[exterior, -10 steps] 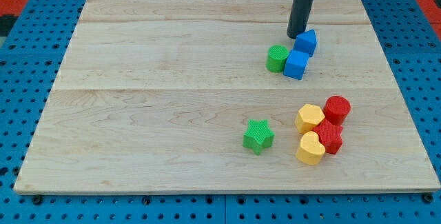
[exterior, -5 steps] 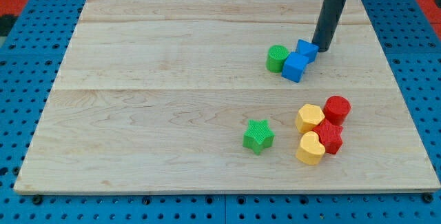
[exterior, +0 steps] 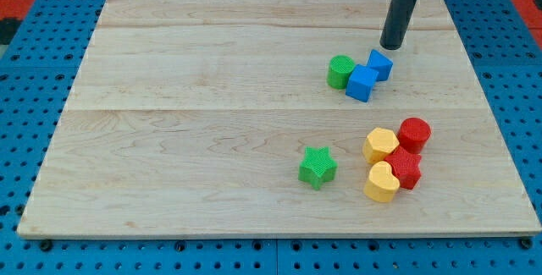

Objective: Move the blue triangle to the top left of the red circle

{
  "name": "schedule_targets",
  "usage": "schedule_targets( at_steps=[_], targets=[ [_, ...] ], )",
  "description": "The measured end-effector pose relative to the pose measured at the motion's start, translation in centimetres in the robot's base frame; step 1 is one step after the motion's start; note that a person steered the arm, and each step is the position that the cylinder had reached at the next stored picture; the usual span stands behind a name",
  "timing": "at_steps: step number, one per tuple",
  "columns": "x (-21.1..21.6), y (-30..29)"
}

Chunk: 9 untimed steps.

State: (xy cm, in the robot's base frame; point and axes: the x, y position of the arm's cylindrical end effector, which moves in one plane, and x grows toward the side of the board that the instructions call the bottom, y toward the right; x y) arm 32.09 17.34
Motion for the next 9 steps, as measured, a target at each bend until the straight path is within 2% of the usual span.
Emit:
schedule_targets(
  at_steps=[1,2,4,6,9],
  targets=[
    [0.0,-2.6],
    [0.1,-2.6],
    [6.7,-2.9],
    [11.2,-4.6],
    [11.5,-2.8]
  ],
)
